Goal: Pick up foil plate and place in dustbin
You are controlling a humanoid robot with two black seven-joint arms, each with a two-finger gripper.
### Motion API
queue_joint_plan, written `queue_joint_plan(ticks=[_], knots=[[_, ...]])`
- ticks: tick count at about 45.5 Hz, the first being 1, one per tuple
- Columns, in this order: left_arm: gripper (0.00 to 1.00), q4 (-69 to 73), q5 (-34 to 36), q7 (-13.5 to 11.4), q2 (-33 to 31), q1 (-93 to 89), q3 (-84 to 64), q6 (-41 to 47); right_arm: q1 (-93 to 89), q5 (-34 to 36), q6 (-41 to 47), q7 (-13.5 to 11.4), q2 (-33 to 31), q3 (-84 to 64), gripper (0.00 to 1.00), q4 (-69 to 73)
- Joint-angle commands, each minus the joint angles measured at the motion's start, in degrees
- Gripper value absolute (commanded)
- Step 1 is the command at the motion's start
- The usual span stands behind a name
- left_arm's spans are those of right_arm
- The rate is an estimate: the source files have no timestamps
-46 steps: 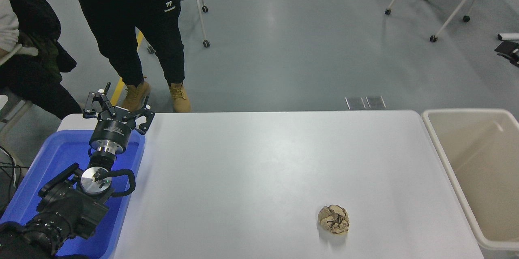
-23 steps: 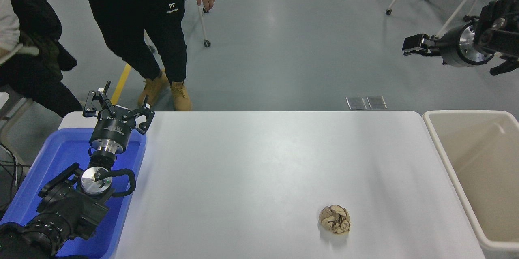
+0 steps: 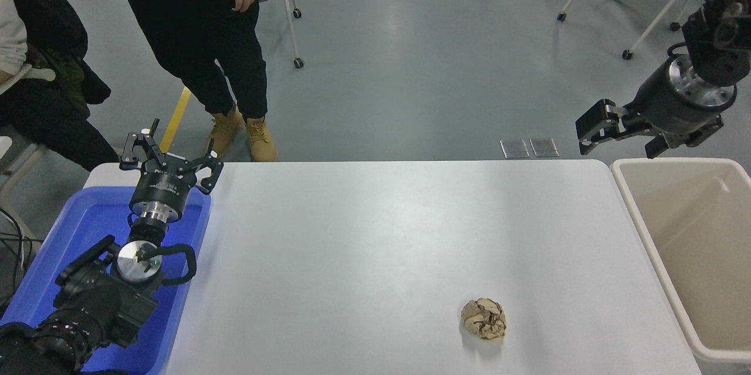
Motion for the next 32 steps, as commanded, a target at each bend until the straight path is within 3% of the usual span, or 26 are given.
queue_joint_plan(ticks=[1, 32], knots=[[0.99, 0.0, -0.01, 0.0, -0.04, 0.04, 0.0, 0.0, 1.56, 0.01, 1.8, -0.01, 0.12, -0.89, 1.0, 2.13], [0.99, 0.0, -0.01, 0.0, 0.04, 0.04, 0.0, 0.0, 1.21, 0.63, 1.8, -0.01, 1.79, 3.25, 1.0, 2.22]])
